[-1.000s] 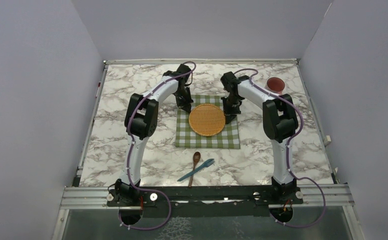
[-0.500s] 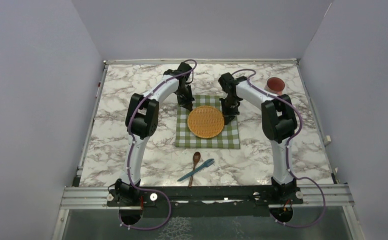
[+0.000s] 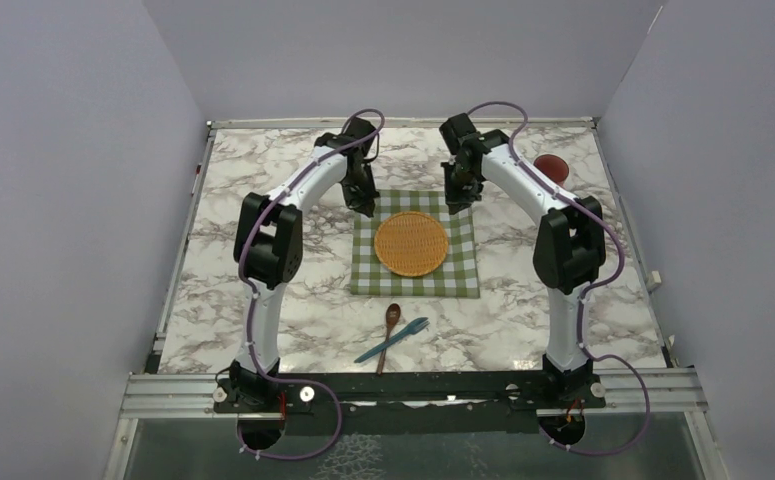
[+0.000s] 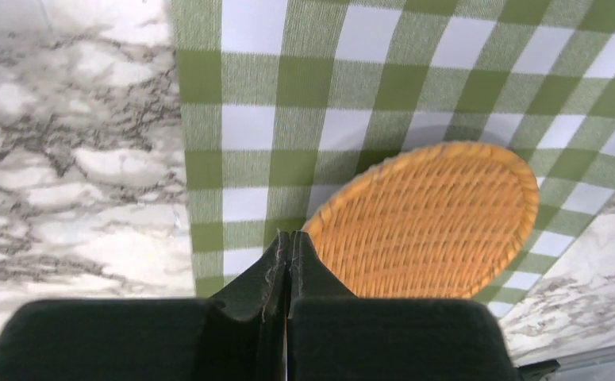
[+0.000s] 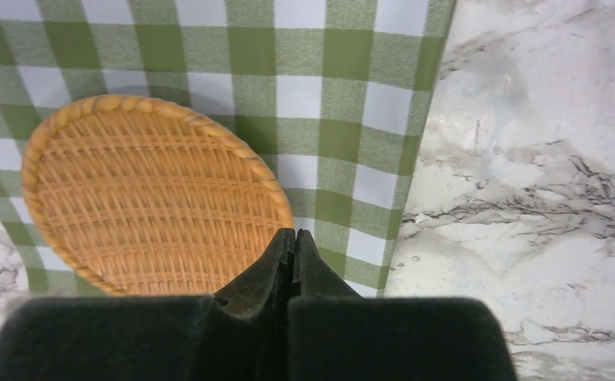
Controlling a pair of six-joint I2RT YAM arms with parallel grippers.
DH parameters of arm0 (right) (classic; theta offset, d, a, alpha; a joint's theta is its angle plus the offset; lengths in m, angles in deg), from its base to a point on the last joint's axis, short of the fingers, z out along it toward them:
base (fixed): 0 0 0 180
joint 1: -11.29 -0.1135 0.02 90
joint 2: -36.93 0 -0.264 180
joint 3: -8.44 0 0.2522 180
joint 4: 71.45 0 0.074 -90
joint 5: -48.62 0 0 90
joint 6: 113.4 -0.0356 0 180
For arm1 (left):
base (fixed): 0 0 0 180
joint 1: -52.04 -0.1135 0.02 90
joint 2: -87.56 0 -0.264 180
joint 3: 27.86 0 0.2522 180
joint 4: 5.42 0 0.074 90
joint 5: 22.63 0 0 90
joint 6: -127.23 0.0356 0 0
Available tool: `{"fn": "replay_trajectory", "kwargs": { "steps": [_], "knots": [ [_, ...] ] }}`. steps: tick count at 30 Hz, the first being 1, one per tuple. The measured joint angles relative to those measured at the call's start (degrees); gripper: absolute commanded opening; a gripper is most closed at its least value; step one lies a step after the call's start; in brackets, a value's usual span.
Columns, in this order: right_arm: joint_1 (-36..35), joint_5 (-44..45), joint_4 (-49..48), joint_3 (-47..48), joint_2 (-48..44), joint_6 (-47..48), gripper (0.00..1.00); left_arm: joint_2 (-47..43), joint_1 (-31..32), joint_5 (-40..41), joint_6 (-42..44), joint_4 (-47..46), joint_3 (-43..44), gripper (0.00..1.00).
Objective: Set the dinner table for one person
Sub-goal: Adjust the plate on the napkin.
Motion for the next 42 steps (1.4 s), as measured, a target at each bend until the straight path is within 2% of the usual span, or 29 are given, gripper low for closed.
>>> {"fn": "replay_trajectory", "kwargs": {
  "steps": [8, 17, 30, 42],
  "knots": [
    [-0.02, -8.98, -0.63, 0.22, 1.18, 0.85, 0.01, -8.00, 0.52, -1.03, -2.84, -0.20, -9.60, 0.00],
    [-0.02, -16.31, -1.49, 0.83, 6.60, 1.88, 0.01, -8.83, 2.47, -4.44, -6.91, -4.44, -20.65, 0.00],
    [-0.02, -18.40, -2.40, 1.62, 8.70, 2.69, 0.01, -6.36, 2.34, -4.85, -9.46, -8.41, -17.84, 0.00],
    [-0.02, -17.86, -2.34, 1.70, 8.72, 3.02, 0.01, -8.61, 2.34, -2.36, -10.10, -7.48, -20.04, 0.00]
  ]
}}
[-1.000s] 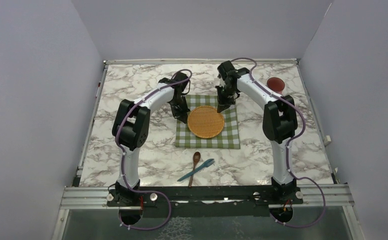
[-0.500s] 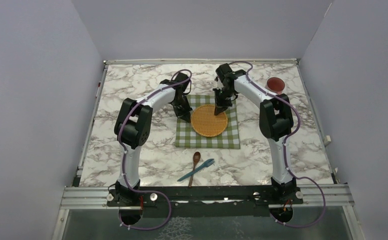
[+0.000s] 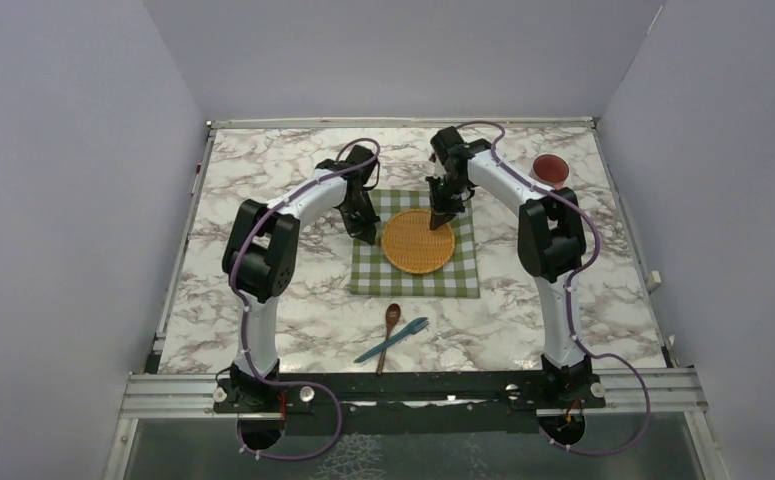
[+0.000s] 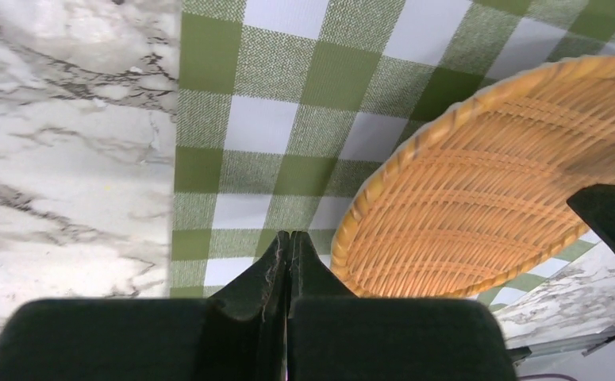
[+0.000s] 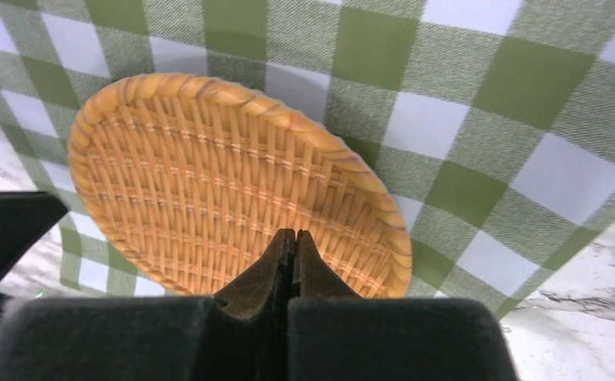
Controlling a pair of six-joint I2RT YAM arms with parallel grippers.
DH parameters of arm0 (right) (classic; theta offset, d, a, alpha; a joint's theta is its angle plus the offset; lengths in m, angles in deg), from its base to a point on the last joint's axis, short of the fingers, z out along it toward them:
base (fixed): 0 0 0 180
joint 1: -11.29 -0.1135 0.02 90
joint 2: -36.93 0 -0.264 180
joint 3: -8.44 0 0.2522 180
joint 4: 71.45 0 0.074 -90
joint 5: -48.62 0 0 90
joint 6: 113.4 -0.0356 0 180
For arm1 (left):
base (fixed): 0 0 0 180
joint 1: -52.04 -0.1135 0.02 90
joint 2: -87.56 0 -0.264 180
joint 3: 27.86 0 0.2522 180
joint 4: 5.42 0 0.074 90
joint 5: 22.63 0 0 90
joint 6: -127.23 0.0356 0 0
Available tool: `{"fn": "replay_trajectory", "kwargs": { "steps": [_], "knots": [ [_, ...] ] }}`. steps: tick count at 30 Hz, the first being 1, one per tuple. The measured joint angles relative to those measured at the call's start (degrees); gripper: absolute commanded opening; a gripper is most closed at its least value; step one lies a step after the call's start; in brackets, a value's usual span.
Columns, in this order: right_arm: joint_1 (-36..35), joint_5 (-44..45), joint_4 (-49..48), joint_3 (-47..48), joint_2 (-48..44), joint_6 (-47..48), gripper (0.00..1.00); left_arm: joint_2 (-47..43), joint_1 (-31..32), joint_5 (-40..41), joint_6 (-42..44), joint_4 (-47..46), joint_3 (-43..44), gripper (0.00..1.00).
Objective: Set the dinner table for one person
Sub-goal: Adjust the plate on the napkin.
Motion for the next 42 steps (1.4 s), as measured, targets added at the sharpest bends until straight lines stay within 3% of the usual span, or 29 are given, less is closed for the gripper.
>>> {"fn": "replay_trajectory", "kwargs": {
  "steps": [7, 14, 28, 42],
  "knots": [
    [0.00, 10.75, 1.31, 0.74, -0.07, -1.36, 0.01, -3.61, 0.00, 2.03, 1.20, 1.36, 3.58, 0.00],
    [0.04, 18.62, 3.61, 1.11, -0.72, -2.93, 0.01, -3.15, 0.13, -1.70, 4.66, -0.70, 8.79, 0.00],
    [0.02, 21.18, 4.85, -2.89, -2.82, -4.00, 0.01, 6.82, 2.89, -7.80, 5.09, -2.03, 11.26, 0.00],
    [0.00, 18.75, 4.63, -5.31, -2.93, -4.20, 0.01, 7.56, 3.45, -7.76, 5.09, -2.25, 12.26, 0.00]
  ]
}}
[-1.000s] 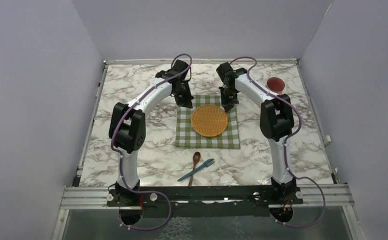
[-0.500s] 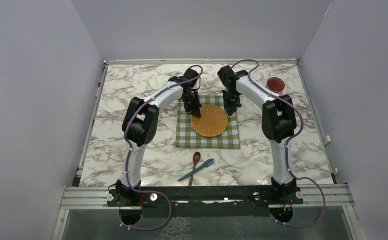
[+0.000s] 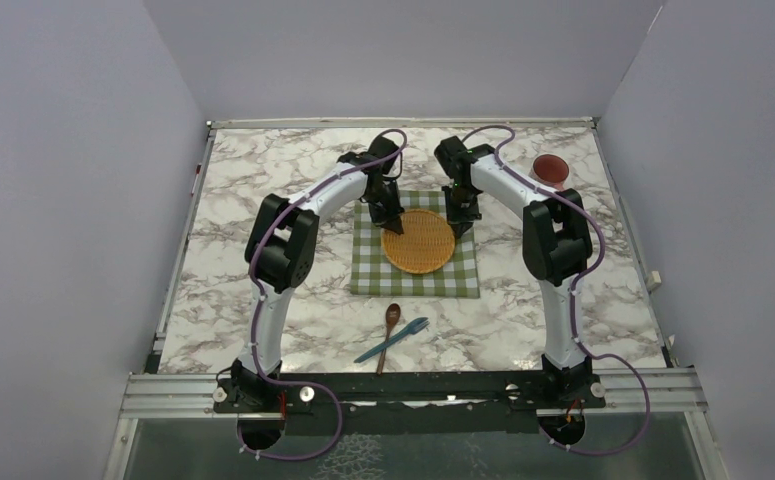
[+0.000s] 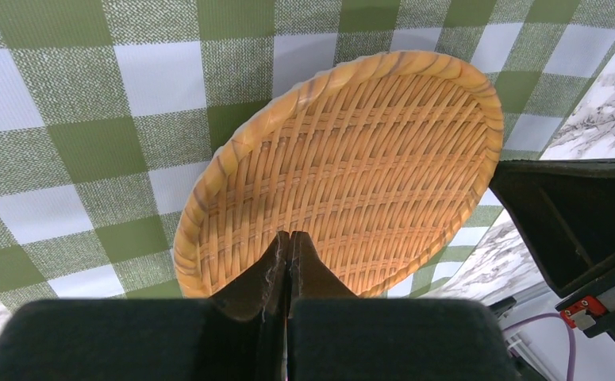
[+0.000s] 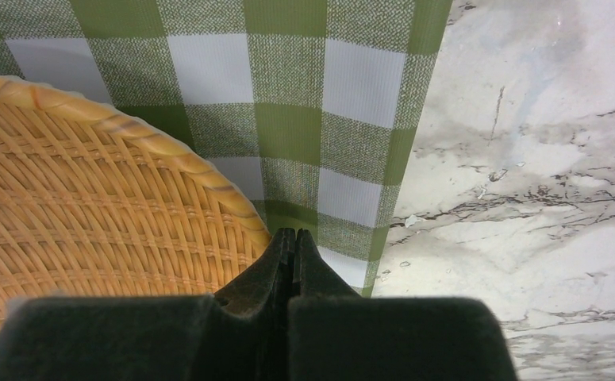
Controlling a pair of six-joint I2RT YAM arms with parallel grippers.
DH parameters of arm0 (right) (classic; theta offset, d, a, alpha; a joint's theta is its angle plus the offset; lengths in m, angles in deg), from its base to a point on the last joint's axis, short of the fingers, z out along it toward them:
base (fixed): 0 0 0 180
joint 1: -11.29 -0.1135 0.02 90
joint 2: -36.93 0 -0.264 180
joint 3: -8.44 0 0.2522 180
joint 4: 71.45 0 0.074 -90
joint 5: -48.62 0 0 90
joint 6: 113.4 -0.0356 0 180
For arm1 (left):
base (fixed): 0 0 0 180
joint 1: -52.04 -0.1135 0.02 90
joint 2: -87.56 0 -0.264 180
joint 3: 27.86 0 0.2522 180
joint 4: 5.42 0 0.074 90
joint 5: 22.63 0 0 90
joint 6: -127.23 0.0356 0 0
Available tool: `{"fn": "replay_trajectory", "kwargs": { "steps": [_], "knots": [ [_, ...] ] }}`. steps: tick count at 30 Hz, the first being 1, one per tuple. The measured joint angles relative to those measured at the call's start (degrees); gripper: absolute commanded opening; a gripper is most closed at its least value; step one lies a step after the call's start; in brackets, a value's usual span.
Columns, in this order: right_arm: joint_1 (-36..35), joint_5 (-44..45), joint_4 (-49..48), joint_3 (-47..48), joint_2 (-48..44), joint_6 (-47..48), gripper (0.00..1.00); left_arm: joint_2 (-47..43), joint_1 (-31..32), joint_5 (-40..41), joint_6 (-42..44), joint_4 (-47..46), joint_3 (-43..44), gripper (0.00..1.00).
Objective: Set the dinner table for one person
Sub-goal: Adjust the plate on the napkin.
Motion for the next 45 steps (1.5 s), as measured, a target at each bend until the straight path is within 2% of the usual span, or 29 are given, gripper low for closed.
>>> {"fn": "replay_trajectory", "kwargs": {
  "steps": [24, 45],
  "knots": [
    [0.02, -2.99, -0.15, 0.07, 0.07, 0.04, 0.01, 2.10, 0.04, 0.17, 0.22, 0.04, 0.00, 0.00],
    [0.07, -4.13, 0.42, 4.66, 2.97, 1.09, 0.01, 2.99, 0.02, 1.33, 0.79, 2.23, 1.66, 0.00]
  ]
}}
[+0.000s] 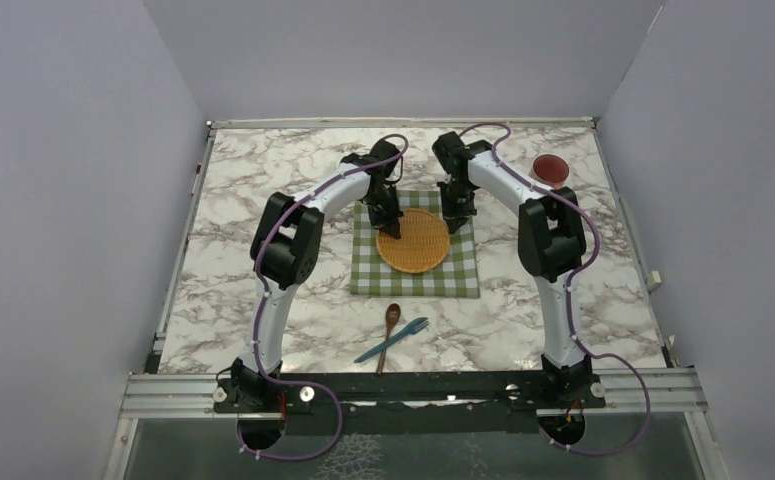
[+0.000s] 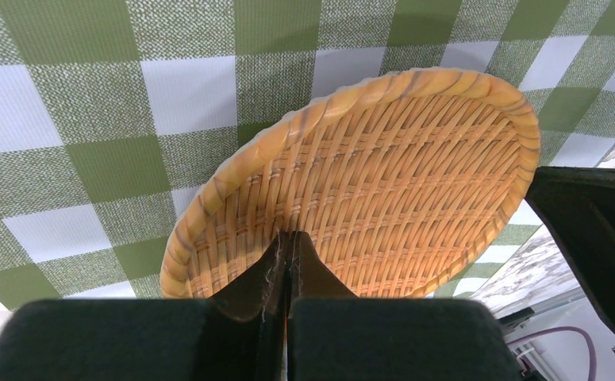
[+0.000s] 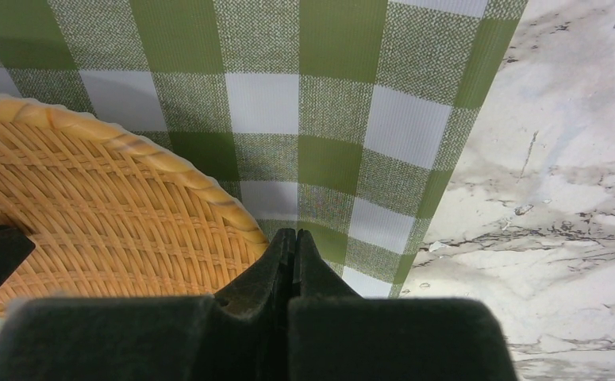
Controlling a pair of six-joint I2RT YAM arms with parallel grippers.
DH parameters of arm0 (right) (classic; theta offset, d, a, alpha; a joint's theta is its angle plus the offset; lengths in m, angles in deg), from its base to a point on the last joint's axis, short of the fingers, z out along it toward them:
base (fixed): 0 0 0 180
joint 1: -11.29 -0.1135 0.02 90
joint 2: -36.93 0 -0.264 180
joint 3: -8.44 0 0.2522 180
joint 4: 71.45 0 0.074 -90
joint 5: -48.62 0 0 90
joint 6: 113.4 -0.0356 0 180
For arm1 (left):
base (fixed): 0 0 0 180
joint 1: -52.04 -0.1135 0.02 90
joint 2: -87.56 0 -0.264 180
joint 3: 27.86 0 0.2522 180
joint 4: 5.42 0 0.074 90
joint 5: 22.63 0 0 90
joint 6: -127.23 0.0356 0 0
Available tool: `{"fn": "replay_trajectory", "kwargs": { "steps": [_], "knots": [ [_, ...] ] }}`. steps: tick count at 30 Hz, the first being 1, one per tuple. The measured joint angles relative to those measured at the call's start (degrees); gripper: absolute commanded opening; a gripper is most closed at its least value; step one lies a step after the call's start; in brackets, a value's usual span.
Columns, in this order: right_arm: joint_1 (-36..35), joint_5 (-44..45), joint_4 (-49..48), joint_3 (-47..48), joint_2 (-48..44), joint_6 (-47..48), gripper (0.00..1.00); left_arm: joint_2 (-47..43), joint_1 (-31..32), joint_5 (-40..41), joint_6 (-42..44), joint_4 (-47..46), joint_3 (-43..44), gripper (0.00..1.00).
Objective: Set the dinner table for one person
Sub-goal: Adjust the plate on the napkin.
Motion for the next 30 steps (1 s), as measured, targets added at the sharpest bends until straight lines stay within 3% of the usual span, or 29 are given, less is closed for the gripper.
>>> {"fn": "replay_trajectory", "kwargs": {
  "steps": [16, 23, 30],
  "knots": [
    [-0.04, 0.20, 0.48, -0.48, 0.37, -0.07, 0.01, 0.50, -0.07, 0.61, 0.26, 0.96, 0.92, 0.00],
    [-0.07, 4.28, 0.57, -1.07, 0.35, -1.22, 0.01, 0.87, -0.07, 0.90, 0.46, 1.31, 1.90, 0.00],
    [-0.07, 8.44, 0.90, 0.04, -1.14, -2.84, 0.24, 0.87, -0.11, 1.64, 0.46, 1.25, 1.99, 0.00]
  ]
}}
